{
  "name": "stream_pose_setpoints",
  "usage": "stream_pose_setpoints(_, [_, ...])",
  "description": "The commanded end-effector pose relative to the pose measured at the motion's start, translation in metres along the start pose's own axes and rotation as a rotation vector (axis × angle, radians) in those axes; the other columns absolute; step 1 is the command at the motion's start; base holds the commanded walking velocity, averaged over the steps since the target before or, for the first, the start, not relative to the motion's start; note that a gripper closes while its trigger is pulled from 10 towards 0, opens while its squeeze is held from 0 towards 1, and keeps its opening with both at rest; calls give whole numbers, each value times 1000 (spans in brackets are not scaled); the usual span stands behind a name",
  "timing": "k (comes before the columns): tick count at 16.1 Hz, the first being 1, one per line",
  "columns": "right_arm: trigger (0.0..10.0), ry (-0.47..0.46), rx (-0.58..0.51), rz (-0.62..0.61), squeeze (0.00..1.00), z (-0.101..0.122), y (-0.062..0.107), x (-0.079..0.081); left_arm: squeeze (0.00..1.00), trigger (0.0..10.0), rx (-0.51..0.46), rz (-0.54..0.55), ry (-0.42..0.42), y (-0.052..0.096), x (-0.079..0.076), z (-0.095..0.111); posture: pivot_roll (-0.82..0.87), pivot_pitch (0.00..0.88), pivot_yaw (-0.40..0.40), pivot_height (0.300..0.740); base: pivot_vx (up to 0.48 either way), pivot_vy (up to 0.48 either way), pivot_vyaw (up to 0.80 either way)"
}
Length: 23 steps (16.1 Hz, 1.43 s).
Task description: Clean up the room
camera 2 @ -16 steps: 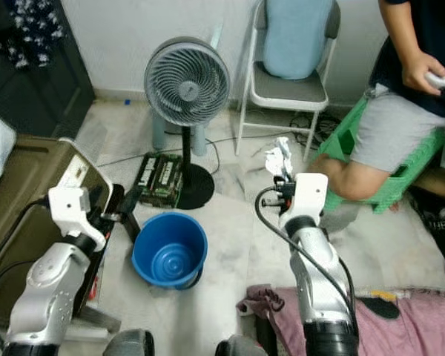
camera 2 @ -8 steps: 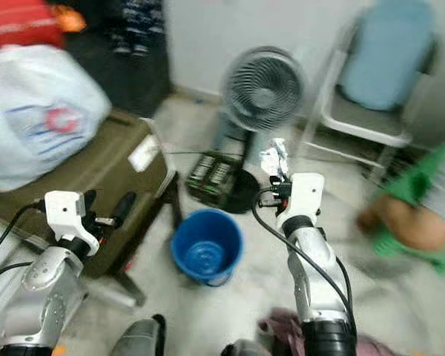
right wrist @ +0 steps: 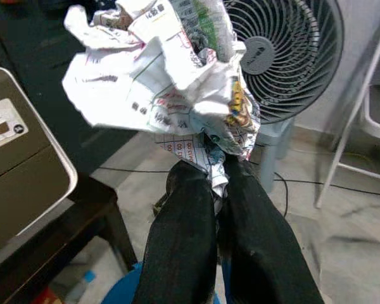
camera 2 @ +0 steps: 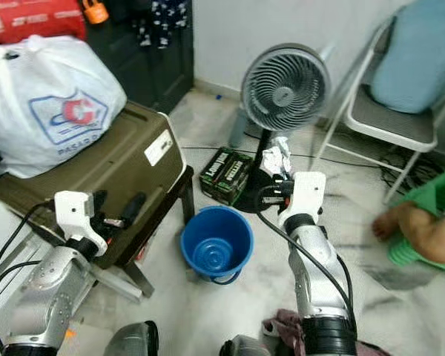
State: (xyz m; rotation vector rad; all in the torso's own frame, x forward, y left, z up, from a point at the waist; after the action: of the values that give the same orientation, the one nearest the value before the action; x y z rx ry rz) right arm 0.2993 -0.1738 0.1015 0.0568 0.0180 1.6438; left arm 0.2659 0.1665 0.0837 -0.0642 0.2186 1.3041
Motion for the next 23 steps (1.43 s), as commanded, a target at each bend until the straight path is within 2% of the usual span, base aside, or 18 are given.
stream_pose_setpoints(1, [10000,-7,20,-13,0,-3,0,-2,0,10000,-9,-9,-1,0,0,2,-14,93,-70,740,0,0,0])
stream_pose_setpoints(4, [10000,-3,18,-6,0,-3,0,-2,0,10000,-14,-15,3,0,-1,3,-14,92,-72,740,0,0,-571])
stream_pose_setpoints(9, [10000,-7,21,-5,0,-3,0,-2,0,10000,-22,-27,10,0,-2,3,-13,93,-76,740,274,0,-633])
stream_pose_setpoints(23, [10000,-1,10,15,0,-2,-1,3,0,10000,-18,-37,7,0,-4,2,-7,79,-73,740,332,0,0])
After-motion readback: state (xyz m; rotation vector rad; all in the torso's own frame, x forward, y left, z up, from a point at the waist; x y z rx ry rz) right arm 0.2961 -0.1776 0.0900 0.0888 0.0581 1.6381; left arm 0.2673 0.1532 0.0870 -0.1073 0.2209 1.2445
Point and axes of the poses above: a point about 5 cm out from each wrist's last joint towards the gripper, its own y axis pointing back from the gripper into the wrist, its own z axis along the axis of the wrist's last joint, x = y × z, the point moved 1 cm from there along -y, pointing out of the wrist towards the gripper, and after that the axes turned 2 degrees about y, right-handed, at the moved point
